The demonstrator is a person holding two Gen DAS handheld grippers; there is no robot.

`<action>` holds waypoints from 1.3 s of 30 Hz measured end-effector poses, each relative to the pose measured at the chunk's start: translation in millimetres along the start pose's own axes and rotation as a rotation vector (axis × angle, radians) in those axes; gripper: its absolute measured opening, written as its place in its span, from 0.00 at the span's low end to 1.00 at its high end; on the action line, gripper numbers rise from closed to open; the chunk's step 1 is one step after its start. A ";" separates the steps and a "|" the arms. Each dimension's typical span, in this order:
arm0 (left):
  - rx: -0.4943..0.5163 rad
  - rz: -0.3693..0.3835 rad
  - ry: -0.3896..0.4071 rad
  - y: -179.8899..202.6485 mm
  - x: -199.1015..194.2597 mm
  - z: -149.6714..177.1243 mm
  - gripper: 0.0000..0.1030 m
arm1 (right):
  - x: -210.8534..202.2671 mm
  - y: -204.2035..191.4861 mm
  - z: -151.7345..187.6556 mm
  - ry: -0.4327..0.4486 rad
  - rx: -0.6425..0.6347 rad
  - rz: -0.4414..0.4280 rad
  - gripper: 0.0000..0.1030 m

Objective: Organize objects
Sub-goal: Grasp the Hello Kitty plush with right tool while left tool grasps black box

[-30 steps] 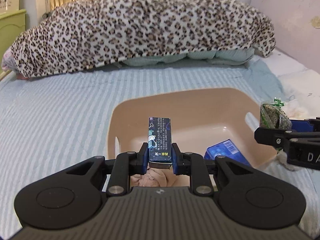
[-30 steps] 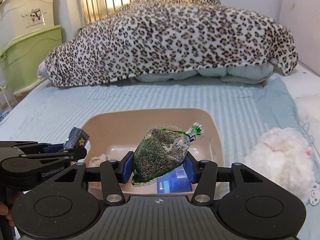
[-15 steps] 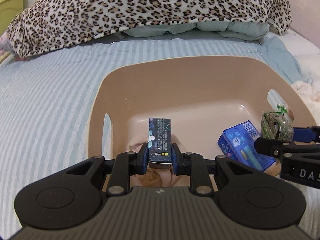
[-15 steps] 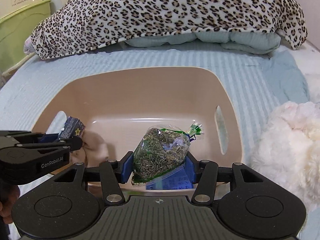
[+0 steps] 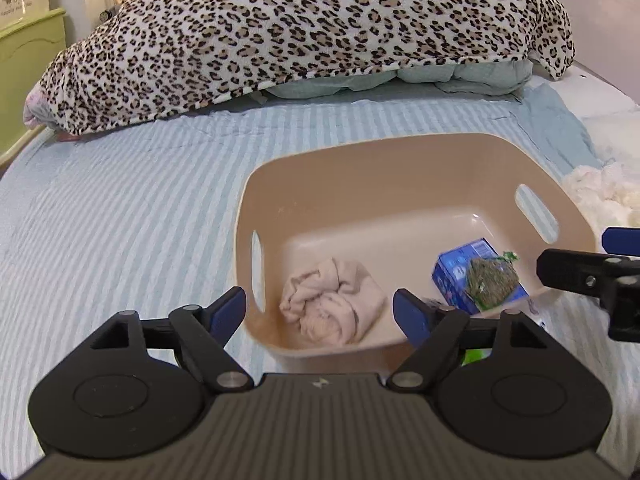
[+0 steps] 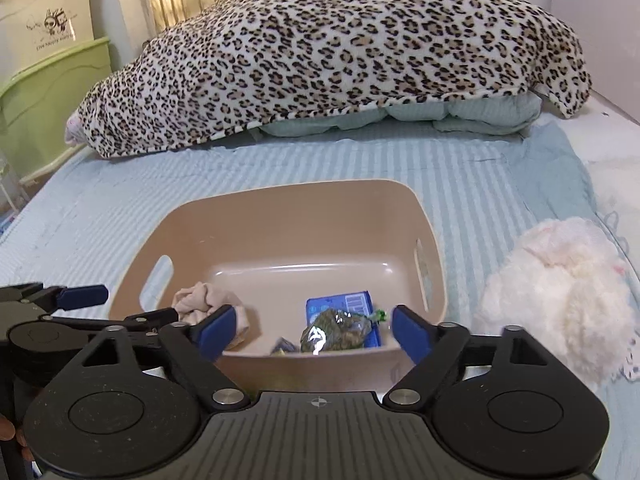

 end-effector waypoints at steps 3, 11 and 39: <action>0.000 0.018 -0.006 0.6 -10.6 9.0 0.84 | -11.6 2.1 6.8 0.000 -0.001 0.005 0.90; 0.021 0.030 -0.031 9.3 -23.8 37.2 0.85 | -25.1 22.0 37.9 -0.043 0.010 0.036 0.94; 0.014 0.191 -0.197 58.3 46.1 88.6 0.85 | 14.0 65.0 96.2 -0.168 0.113 0.121 0.96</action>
Point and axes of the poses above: each gripper's, at about its wrist camera, not at the fingertips, and x roughly the way its jaws point, y to its right, z to its underside, the point moved 3 cm from there along x, roughly the way its jaws point, and after that the axes turned 13 degrees about x, right-handed, at the moved point
